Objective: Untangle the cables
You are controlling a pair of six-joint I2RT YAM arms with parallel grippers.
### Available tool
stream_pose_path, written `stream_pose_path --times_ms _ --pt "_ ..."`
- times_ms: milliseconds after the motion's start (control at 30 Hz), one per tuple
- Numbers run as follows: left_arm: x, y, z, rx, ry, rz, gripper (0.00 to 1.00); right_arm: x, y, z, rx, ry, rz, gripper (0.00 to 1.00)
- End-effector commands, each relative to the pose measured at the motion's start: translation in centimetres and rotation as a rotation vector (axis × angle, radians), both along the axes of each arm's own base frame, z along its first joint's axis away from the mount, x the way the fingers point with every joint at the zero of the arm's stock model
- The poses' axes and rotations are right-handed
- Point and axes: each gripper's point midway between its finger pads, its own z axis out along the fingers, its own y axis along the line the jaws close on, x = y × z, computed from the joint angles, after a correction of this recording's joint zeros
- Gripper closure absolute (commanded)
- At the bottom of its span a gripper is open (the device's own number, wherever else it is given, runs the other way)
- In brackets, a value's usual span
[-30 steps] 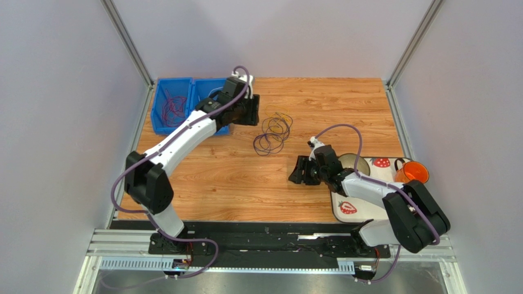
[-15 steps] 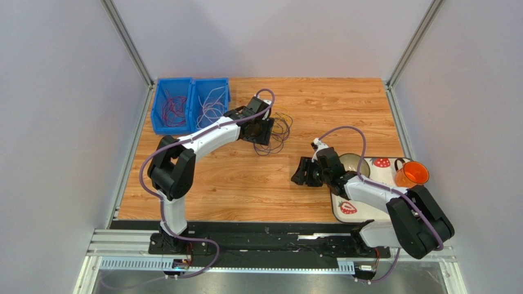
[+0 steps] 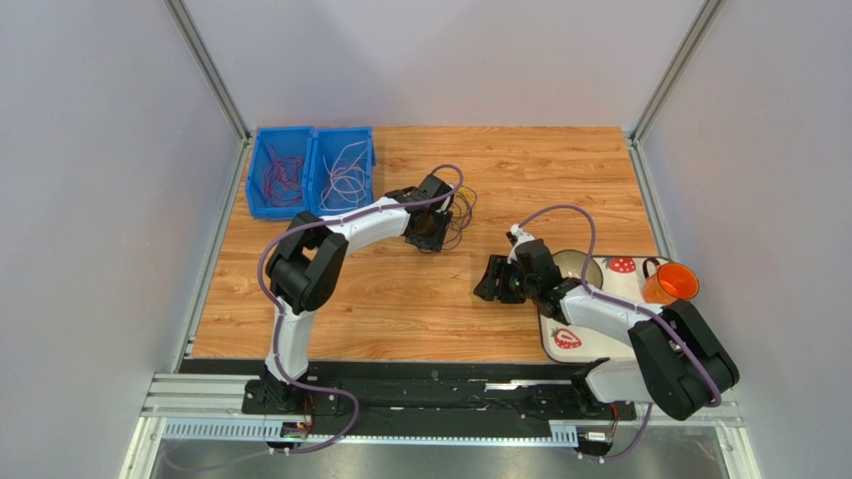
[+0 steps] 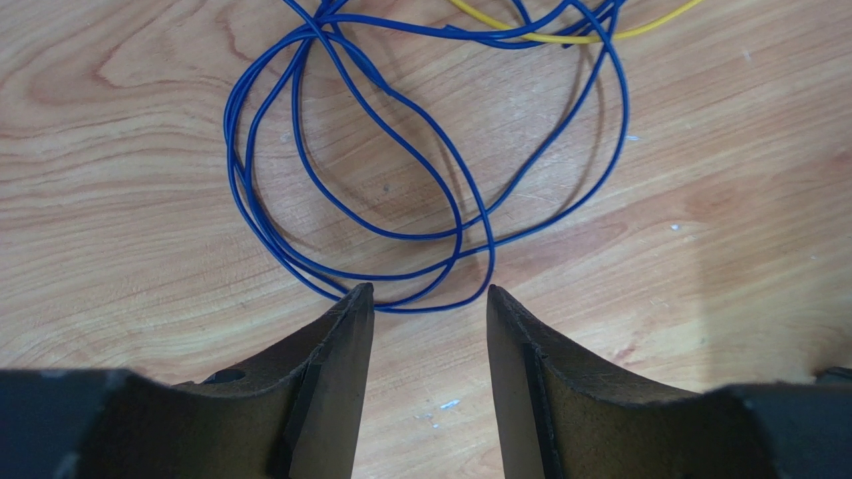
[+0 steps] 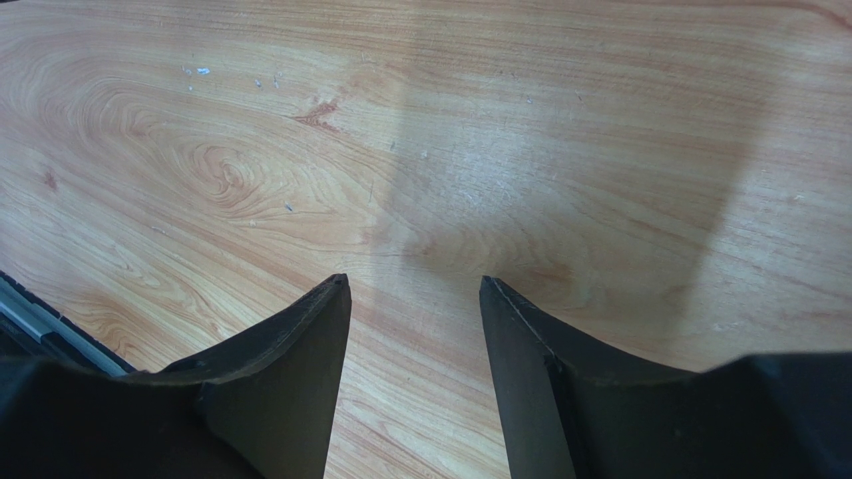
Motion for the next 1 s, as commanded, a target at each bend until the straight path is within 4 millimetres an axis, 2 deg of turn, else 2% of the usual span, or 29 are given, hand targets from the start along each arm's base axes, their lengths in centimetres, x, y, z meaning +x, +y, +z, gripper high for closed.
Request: stream_pose_path --times_ms 0,300,533,667,733,800,833,900,933,967 --pt "1.7 -1.3 1.7 -0.021 -0.071 -0.022 0.49 0.2 -0.2 -0.4 -0.020 0.011 -0.001 0.42" --pt "2.0 -1.6 2.4 -0.019 -0.095 -0.035 0.47 0.1 -0.1 -0.5 -0.019 0.017 0.004 0.42" --pt "1.9 -1.6 1.2 0.000 -0.073 -0.037 0.50 0.2 0.0 -0.4 -0.016 0.016 0.007 0.42" --pt "2.2 -1.8 1.2 0.000 -0.077 -0.038 0.62 0.2 0.0 -0.4 -0.017 0.016 0.010 0.42" --pt "2.3 -1.9 1.2 0.002 -0.076 -0.043 0.74 0.2 0.0 -0.4 -0.017 0.016 0.010 0.42" --pt "2.3 -1.8 1.1 0.009 -0.068 -0.041 0.80 0.2 0.0 -0.4 -0.016 0.014 0.010 0.42" --pt "2.5 -2.0 1.3 0.004 -0.073 -0.041 0.87 0.1 0.0 -0.4 -0.018 0.017 0.010 0.42" --pt "2.3 -1.9 1.7 0.004 -0.068 -0.042 0.95 0.2 -0.1 -0.4 -0.017 0.016 0.008 0.42" --pt "2.5 -2.1 2.6 -0.008 -0.078 -0.041 1.00 0.2 0.0 -0.4 -0.016 0.014 0.008 0.42" --pt "2.5 -2.2 3.3 -0.011 -0.085 -0.041 1.00 0.1 -0.1 -0.4 -0.018 0.017 0.008 0.42"
